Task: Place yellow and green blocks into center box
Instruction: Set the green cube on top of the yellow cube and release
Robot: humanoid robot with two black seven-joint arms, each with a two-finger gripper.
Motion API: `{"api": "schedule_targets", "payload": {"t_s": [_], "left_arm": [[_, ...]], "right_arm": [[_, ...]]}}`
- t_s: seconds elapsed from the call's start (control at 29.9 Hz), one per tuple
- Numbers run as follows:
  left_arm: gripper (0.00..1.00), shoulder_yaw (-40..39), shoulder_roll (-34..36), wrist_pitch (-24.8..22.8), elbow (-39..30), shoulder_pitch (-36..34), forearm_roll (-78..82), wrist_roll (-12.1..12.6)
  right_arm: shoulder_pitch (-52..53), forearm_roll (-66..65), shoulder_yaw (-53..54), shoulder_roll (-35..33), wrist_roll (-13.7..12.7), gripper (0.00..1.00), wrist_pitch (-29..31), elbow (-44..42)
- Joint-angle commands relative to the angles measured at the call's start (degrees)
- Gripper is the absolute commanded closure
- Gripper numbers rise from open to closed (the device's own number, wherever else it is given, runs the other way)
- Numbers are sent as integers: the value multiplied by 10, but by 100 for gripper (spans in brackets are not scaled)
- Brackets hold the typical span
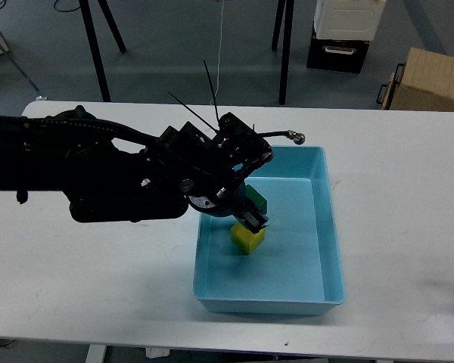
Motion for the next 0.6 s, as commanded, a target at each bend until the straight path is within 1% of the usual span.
{"api": "schedule_targets", "payload": {"t_s": [0.0,0.03,0.1,0.27,0.33,0.57], "left_arm": [[85,0,-1,0,5,26,0,0],[81,0,-1,0,7,29,0,-2],[77,-1,-1,0,7,29,0,-4],[57,-8,-2,0,7,27,-2,-8],[50,-8,-6,0,8,27,-2,-9],[36,-8,-12,0,18,27,-4,-9]], "right_arm": [[1,0,0,-1,0,2,0,-1],[1,0,0,-1,0,2,0,-1],[1,-1,0,-1,0,2,0,-1],[1,-1,-3,-1,0,2,0,-1],[0,-4,-3,0,0,2,0,-1],[0,-7,0,-1,0,2,0,-1]]}}
